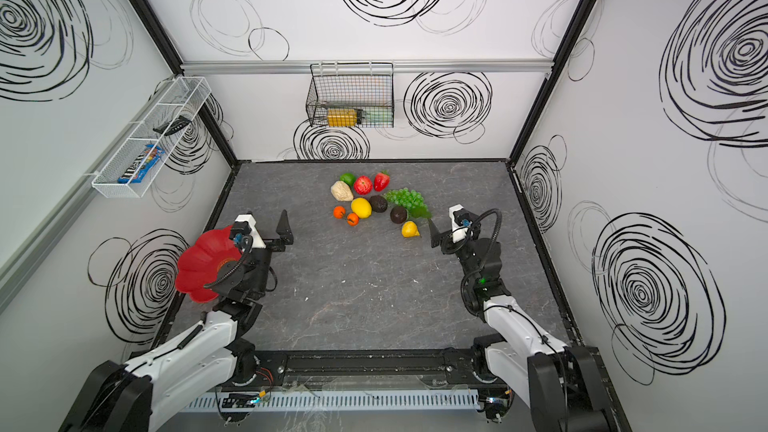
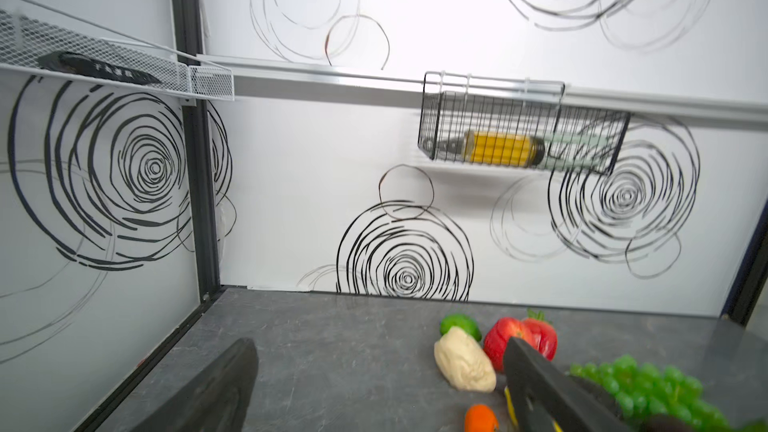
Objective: Place and organize the fake fruits in the fruit bowl
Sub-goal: 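Lower the left gripper onto the red flower bowl rim and grasp it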
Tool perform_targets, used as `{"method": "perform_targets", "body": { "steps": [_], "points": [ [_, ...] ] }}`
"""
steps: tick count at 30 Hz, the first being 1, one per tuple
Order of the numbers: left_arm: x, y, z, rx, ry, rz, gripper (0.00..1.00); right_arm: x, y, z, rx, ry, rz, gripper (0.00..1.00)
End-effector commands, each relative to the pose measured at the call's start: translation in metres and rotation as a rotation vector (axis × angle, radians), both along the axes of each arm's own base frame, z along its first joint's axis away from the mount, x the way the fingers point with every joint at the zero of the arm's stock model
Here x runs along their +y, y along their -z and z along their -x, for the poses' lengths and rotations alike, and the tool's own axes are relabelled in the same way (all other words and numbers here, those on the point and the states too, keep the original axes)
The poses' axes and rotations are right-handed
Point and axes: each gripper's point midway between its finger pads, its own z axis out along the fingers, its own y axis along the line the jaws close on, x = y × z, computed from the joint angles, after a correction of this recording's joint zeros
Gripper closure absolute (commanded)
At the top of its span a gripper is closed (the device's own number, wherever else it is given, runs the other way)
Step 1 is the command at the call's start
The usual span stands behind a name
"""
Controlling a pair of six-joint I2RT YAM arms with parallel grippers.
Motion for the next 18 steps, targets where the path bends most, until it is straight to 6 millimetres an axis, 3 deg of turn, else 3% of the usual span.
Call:
{"method": "perform_targets", "body": {
  "steps": [1,4,6,10,13,15,18],
  "points": [
    [0.017,-0.001,0.002,0.123,-0.152,0.168,0.04,0.006,-0.029,0.005,0.043,-0.035,-0.118,0.03],
    [-0.003,0.000,0.003,0.205,-0.071,0.212,0.04,0.005,-0.051,0.011,0.070,-0.047,-0.252,0.03],
    [-0.005,0.013,0.005,0.283,-0.039,0.302,0.04,0.001,-0.052,0.012,0.136,-0.021,-0.330,0.03],
    [0.008,0.045,0.006,0.377,0.047,0.461,0.04,-0.019,-0.022,0.017,0.324,0.096,-0.538,0.03],
    [0.016,0.061,0.003,0.399,0.062,0.495,0.04,-0.013,-0.004,0.029,0.339,0.018,-0.636,0.03],
    [0.034,0.075,0.003,0.492,-0.085,0.468,0.04,-0.001,0.000,0.038,0.331,-0.078,-0.633,0.03],
    [0.067,0.095,0.011,0.672,-0.382,0.358,0.04,0.006,0.008,0.038,0.358,-0.069,-0.600,0.03]
  ]
}}
